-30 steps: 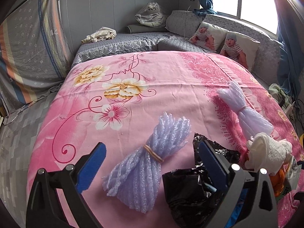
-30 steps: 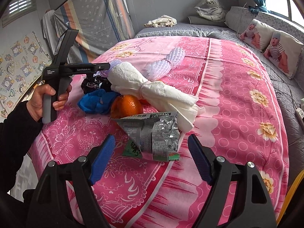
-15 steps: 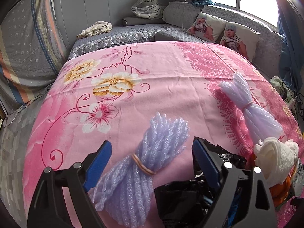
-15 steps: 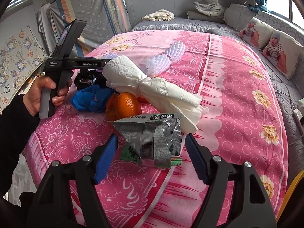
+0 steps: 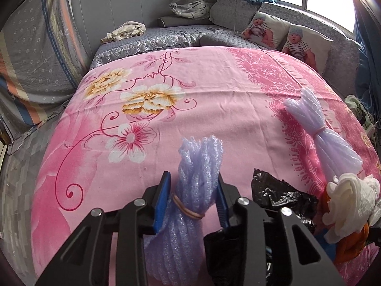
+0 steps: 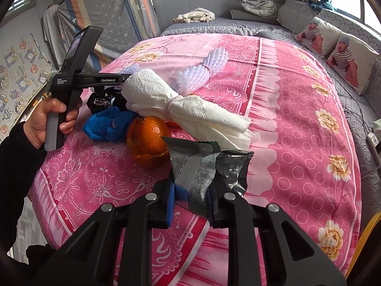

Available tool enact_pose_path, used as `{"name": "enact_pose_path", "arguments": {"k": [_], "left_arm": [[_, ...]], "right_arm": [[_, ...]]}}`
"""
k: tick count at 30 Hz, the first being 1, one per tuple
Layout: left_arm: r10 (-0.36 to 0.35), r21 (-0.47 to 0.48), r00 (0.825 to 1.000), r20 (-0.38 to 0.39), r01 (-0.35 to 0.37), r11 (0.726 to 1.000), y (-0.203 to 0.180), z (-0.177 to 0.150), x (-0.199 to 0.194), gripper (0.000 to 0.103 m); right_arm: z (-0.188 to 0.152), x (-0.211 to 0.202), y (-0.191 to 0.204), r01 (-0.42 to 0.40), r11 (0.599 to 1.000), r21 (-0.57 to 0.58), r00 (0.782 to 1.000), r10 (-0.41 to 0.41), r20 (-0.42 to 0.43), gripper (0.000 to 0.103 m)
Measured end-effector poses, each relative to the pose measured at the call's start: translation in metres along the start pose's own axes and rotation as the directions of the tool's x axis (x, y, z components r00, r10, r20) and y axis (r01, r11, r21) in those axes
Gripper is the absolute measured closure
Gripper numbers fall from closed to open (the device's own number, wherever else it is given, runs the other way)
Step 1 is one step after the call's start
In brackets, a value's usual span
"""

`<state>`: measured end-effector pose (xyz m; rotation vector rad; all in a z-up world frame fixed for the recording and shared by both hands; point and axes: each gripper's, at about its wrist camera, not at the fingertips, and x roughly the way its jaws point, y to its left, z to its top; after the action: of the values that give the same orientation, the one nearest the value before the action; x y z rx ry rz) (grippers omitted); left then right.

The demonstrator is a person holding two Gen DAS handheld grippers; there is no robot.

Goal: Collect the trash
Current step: 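Grasp the silver snack packet with the right gripper while the left grasps the lavender mesh net, then carry the silver packet and lavender mesh net in both grippers over the bin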

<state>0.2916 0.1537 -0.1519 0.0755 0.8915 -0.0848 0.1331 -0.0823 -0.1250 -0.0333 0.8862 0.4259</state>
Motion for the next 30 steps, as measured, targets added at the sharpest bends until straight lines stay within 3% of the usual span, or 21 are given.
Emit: {"name": "enact_pose_path", "arguments": {"k": [15,30], "left_arm": [[0.010,-0.116,0.999,0.036,-0.006,0.993,0.027,-0.004,-0.026,0.071],[-0.002,-0.186,0.993,0.117,0.024,0.982,0.042,-0.009,-0.076,0.071]], "right_arm": [[0.023,-0.020,-0.032,0.067,0.995,0.075,0.992,-0.075,0.105,0.090],[0.016,-0.064,-0.055,0.108,0.985,0.133,0.970,-0.134,0.203,0.090]]}}
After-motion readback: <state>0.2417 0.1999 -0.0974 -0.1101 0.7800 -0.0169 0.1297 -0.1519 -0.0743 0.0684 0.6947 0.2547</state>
